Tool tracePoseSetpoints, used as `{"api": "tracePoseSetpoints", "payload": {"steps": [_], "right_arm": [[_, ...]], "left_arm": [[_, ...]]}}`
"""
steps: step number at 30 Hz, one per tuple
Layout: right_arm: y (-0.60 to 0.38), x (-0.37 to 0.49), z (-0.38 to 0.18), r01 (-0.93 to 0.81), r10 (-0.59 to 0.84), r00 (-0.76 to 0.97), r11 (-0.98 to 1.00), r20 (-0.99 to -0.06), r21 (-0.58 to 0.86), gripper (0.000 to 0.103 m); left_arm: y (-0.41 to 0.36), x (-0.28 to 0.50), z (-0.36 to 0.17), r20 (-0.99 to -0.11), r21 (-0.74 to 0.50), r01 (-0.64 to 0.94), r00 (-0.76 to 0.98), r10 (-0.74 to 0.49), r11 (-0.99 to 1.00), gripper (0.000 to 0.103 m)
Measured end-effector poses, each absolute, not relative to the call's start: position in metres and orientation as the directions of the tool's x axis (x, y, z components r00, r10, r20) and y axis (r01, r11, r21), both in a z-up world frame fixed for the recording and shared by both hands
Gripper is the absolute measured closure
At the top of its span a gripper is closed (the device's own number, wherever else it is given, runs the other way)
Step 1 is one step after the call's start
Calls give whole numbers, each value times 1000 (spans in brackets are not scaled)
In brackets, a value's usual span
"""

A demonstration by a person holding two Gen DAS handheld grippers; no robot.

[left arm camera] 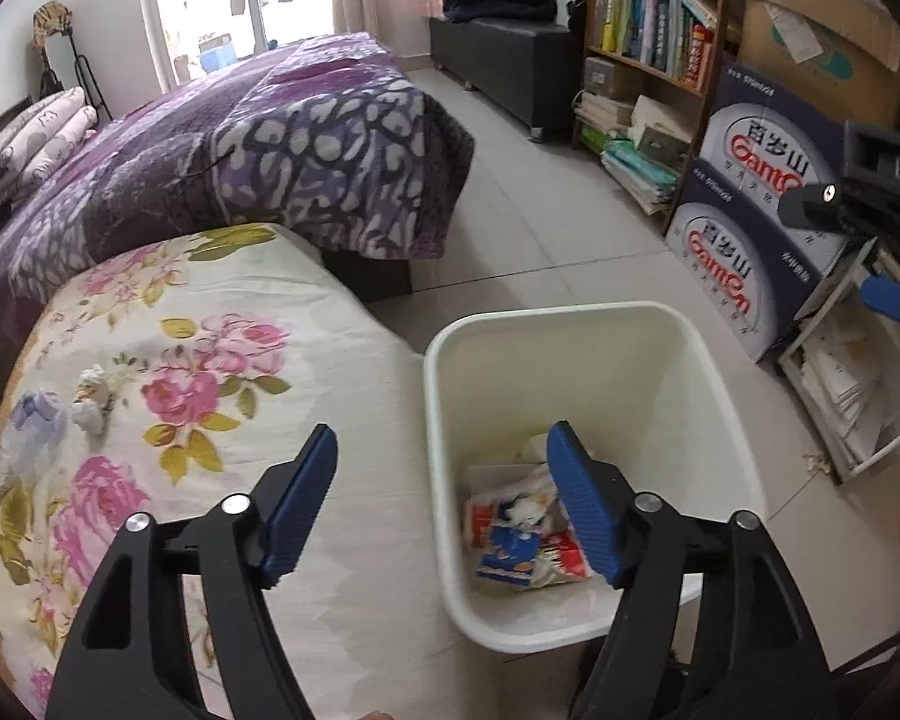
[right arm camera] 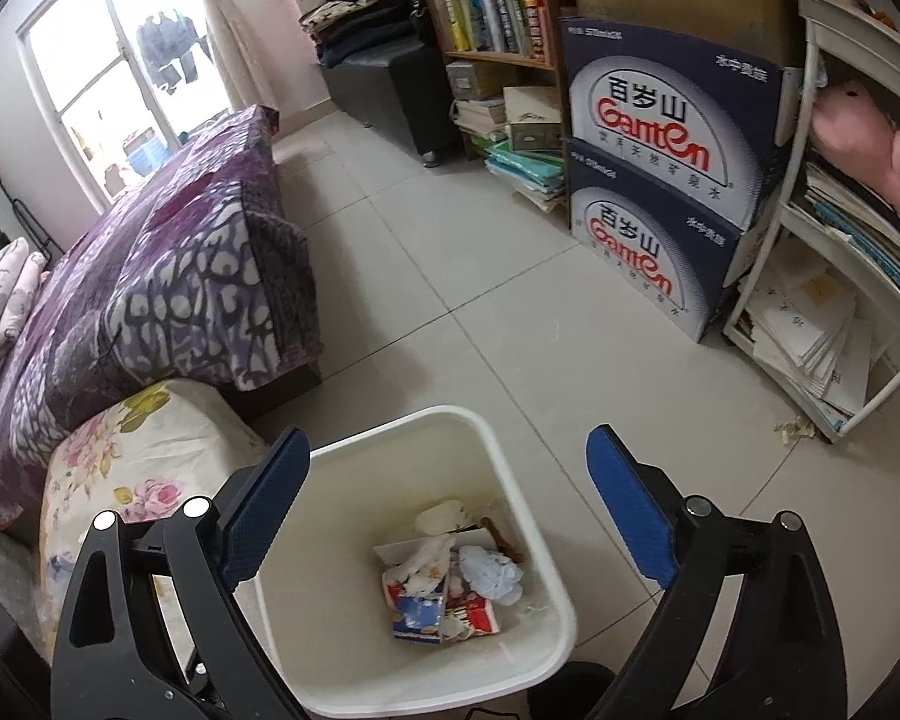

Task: Collect trash
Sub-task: 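Grasp the clear plastic bottle with the left tool while the right tool grasps the tissue bundle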

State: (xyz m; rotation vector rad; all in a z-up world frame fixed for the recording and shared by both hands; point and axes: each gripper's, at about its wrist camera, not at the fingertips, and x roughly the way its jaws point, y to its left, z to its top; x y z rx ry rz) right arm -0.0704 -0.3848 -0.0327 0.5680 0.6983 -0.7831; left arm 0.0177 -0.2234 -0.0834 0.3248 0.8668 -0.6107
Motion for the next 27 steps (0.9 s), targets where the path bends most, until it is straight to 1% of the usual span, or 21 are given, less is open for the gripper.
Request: {"api": "tracePoseSetpoints", "payload": {"steps": [3, 5, 9, 20, 23, 25, 26, 27], "right_arm": [[-377, -62, -33, 776, -422, 523, 596, -741, 208, 12], [-371, -55, -34, 767, -409, 528, 606, -744, 211, 12], [-351, -34, -38, 739, -371, 535, 641, -759, 207, 11], [-289, 18, -56, 652, -257, 546, 728, -797, 213, 9], [-273, 32, -62, 624, -225, 545, 752, -807, 212, 8], [-258, 45, -68, 590, -204, 543, 783, -815, 197, 8], [-247, 56, -72, 556, -181, 547, 809, -817, 193, 8], [-241, 64, -73, 535, -166, 550, 823, -819, 192, 8]], "left_arm": [[-211, 26, -86, -801, 35, 602, 495, -338, 798, 28], [-200, 32, -87, -808, 53, 584, 502, -309, 810, 24], [-174, 49, -91, -818, 96, 546, 520, -247, 833, 23], [-76, 103, -101, -849, 150, 390, 522, -84, 909, 21], [-47, 117, -109, -854, 201, 359, 519, -16, 912, 21], [-28, 126, -113, -844, 264, 348, 534, 41, 900, 21], [-14, 132, -114, -828, 323, 358, 555, 79, 876, 21], [-6, 137, -115, -817, 356, 364, 568, 98, 861, 21]]}}
